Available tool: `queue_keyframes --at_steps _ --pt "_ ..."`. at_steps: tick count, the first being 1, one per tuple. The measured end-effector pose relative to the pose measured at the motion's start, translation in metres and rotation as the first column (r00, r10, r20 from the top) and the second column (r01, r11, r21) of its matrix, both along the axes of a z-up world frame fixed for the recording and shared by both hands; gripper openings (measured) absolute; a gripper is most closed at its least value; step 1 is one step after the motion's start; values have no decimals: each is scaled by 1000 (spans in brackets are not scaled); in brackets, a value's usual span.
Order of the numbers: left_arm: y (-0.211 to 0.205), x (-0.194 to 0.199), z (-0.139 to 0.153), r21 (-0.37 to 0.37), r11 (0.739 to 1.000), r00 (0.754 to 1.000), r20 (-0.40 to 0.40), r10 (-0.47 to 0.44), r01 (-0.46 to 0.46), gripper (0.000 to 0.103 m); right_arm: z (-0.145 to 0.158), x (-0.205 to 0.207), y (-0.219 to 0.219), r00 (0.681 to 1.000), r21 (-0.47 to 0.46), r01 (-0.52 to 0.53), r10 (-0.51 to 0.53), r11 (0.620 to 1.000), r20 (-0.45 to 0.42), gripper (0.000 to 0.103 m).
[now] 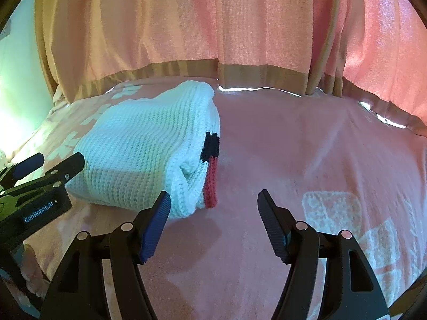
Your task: Fold small clothes
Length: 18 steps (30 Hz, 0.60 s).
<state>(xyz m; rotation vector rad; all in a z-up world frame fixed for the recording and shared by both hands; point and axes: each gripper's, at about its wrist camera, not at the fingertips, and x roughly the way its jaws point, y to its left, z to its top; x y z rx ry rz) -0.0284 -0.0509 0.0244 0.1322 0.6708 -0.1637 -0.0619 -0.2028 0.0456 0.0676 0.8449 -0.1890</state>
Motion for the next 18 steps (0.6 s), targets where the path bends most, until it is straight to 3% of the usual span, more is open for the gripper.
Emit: queue_keyframes --at_steps 7,18 --pt "0 0 -6 -30 999 999 -38 -23 22 89 -1 1 0 1000 -5 -12 12 1000 -4 66" --pt "-7 0 -8 -1 1000 999 -36 -25 25 89 -2 2 -1 1000 -12 -20 20 1000 -3 68"
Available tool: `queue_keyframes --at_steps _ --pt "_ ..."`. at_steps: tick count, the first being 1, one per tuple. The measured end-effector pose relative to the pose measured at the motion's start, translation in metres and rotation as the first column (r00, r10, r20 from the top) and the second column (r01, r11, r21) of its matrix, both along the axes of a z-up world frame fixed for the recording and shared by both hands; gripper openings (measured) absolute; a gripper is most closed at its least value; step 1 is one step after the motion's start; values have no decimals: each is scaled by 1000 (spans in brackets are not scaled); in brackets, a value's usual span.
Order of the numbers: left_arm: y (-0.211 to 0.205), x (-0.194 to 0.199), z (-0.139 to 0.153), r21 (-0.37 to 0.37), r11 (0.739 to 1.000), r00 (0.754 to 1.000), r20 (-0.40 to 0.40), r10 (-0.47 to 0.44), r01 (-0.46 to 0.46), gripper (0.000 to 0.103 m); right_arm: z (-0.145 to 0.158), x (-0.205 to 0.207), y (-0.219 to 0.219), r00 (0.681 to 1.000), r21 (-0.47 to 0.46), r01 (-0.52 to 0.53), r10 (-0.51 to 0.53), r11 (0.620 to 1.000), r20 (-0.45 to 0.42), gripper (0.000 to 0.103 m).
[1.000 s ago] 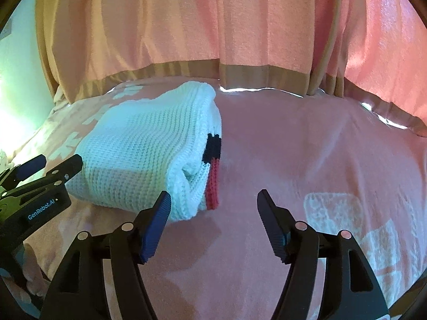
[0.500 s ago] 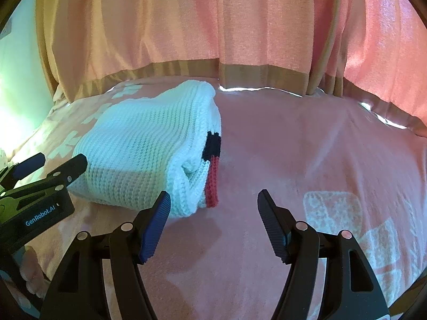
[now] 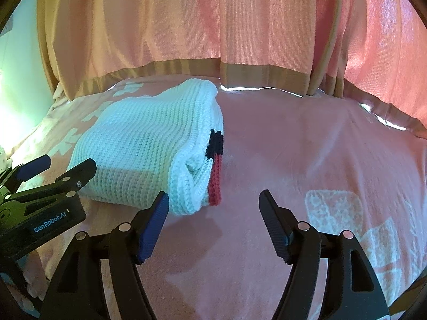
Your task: Fold small clothes
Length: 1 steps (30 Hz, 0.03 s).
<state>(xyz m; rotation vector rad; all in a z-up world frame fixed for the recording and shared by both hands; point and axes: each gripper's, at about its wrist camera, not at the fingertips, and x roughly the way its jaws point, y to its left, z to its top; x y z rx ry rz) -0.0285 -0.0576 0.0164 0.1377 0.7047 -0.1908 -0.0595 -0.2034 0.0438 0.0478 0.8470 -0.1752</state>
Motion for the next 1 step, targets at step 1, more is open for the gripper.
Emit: queue_keyframes --at_steps 1 --pt "-1 0 0 5 1000 1000 2 -5 5 89 0 0 1 1000 1 -1 1 1000 1 68"
